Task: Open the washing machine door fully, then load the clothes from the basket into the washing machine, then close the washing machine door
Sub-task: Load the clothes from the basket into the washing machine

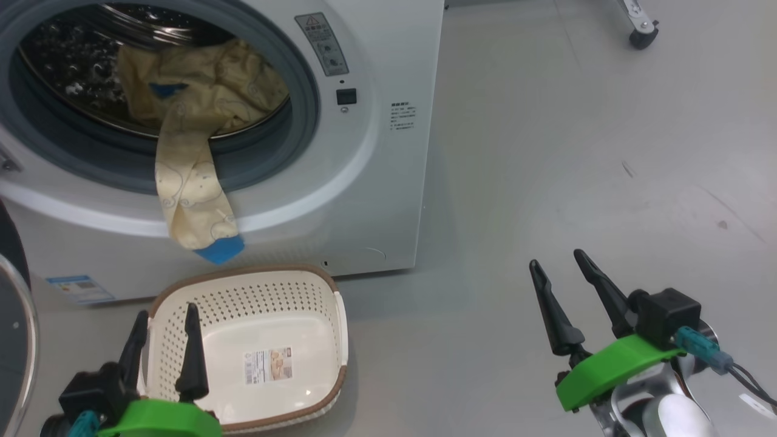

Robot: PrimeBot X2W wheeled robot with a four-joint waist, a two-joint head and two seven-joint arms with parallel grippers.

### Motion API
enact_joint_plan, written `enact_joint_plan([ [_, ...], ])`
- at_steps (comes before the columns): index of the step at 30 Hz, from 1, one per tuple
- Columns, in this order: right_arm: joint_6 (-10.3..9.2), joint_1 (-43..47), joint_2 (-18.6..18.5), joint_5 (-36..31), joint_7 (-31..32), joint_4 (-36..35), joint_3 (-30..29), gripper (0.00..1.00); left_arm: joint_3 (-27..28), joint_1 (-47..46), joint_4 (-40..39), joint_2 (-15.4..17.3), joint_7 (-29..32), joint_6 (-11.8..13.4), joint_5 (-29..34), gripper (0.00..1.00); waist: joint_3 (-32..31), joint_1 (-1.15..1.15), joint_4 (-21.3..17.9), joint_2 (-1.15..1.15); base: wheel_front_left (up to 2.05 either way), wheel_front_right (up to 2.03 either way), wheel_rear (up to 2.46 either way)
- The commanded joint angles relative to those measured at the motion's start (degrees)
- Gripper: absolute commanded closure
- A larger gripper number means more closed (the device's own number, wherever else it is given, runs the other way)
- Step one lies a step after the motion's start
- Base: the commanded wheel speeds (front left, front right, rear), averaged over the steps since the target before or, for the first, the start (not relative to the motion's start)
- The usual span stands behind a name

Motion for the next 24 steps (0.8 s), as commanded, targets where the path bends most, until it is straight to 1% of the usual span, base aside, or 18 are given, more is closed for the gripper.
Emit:
enact_joint_plan([
  [1,0.24,-0.5,-0.6,-0.5,0.2,-2.4,0.6,0.0,1.9,-0.6,-1.7,0.8,-0.6,10.3,0.9,0.0,-1.6,0.01,0.9,0.0,0.0,0.0,0.0],
  [11,0.24,3.7,-0.5,-1.2,1.8,-4.3,-1.3,0.0,1.6,5.1,-3.6,-0.4,-0.6,11.0,1.2,0.0,-5.9,0.01,3.1,0.0,0.0,0.0,0.0],
  [24,0.24,5.1,-0.4,-1.4,2.8,-5.9,-1.8,0.0,2.1,6.4,-4.4,-0.7,-0.6,11.4,0.9,0.0,-6.8,0.01,3.6,0.0,0.0,0.0,0.0],
])
